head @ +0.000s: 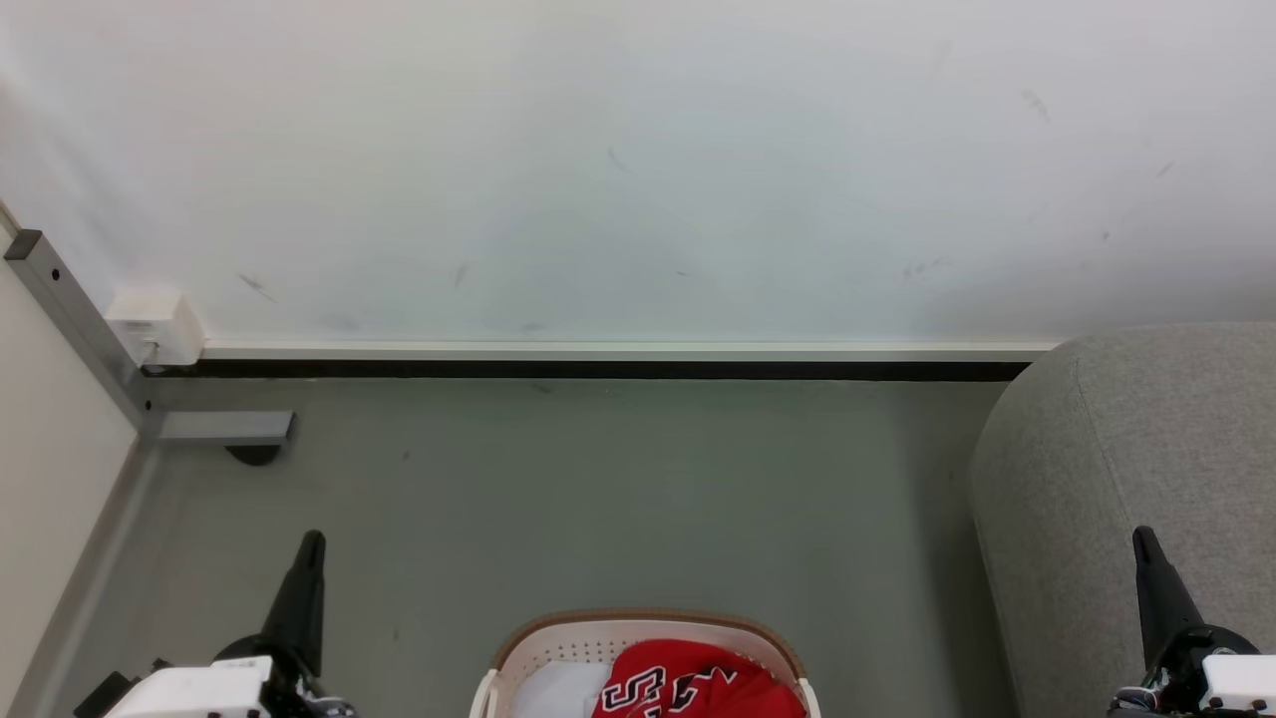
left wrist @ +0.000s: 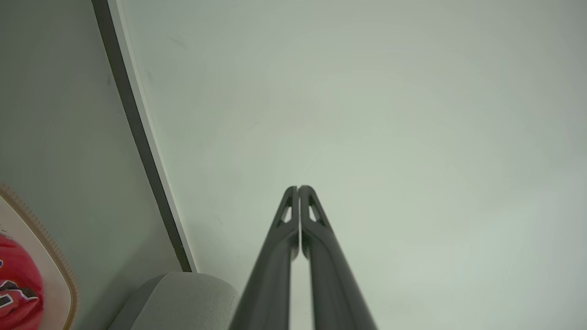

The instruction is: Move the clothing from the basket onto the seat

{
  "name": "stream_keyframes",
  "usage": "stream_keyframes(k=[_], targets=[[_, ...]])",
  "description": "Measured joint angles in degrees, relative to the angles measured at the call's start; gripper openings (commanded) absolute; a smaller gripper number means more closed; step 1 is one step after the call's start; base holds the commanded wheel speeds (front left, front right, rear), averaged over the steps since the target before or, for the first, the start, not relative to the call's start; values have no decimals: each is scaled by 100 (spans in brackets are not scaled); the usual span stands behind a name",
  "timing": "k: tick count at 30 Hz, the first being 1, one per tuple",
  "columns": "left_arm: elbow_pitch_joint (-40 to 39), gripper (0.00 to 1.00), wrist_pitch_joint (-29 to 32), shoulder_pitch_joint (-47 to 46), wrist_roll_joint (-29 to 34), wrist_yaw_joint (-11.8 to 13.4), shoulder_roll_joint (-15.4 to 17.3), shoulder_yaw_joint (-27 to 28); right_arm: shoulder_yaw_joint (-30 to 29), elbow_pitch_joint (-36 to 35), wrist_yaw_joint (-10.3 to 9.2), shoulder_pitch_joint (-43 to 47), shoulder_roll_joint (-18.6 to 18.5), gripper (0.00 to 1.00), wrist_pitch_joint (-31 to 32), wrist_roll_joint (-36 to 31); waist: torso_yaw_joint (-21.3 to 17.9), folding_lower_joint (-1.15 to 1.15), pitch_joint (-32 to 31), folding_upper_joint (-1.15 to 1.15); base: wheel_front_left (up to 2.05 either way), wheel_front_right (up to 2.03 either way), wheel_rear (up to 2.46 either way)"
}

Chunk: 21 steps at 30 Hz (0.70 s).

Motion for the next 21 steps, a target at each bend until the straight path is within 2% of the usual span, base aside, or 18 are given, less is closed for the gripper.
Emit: stream_keyframes(k=[21], targets=[[0, 0, 0, 0, 0, 0, 0, 0, 0, 0, 0, 0, 0, 0, -1, 0, 0, 0, 0, 0, 0, 0, 0]])
